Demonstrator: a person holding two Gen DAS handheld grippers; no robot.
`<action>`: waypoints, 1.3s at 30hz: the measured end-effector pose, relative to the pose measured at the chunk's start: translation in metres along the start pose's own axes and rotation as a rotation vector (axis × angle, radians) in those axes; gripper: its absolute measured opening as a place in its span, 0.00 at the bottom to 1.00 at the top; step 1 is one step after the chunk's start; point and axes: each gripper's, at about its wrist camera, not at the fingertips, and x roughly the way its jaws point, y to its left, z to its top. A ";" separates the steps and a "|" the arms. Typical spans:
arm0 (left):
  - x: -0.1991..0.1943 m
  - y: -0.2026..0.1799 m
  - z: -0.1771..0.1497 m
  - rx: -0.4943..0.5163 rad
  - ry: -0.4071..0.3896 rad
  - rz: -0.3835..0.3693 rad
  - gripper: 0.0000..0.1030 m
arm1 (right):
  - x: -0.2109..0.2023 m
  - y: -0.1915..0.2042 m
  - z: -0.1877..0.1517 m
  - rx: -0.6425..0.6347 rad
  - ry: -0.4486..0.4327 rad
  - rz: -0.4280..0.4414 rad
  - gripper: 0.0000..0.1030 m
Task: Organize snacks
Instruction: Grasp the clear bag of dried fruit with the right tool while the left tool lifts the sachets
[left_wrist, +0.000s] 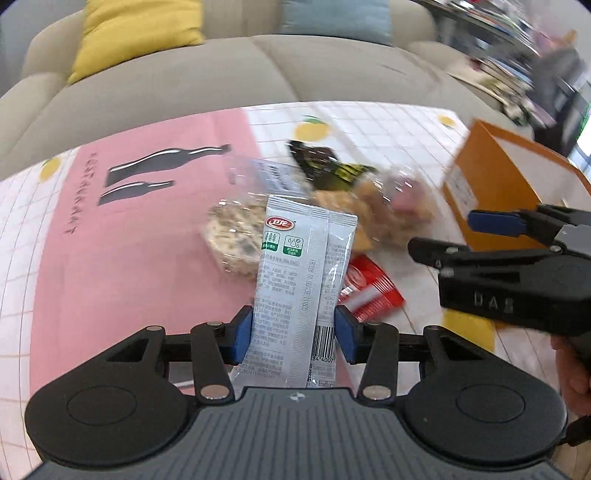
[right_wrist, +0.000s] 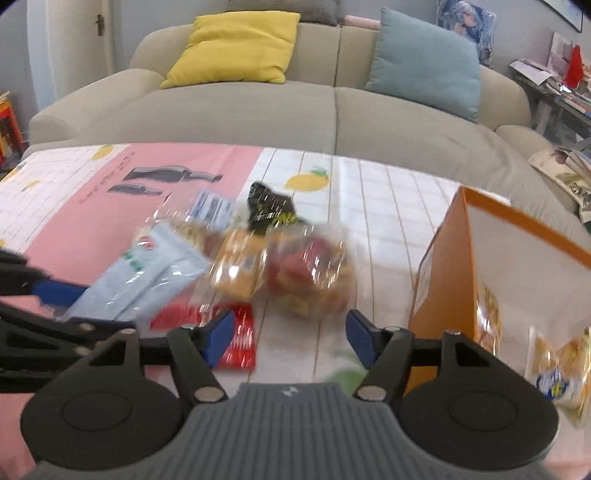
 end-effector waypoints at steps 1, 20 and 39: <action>0.001 0.002 0.004 -0.017 -0.002 0.007 0.51 | 0.004 -0.001 0.005 0.018 -0.001 -0.011 0.76; 0.011 0.010 0.011 -0.111 0.009 -0.004 0.51 | 0.082 -0.015 0.029 0.187 0.135 -0.028 0.74; -0.049 0.003 -0.001 -0.214 -0.043 -0.016 0.51 | -0.012 -0.008 0.016 0.171 0.077 0.092 0.60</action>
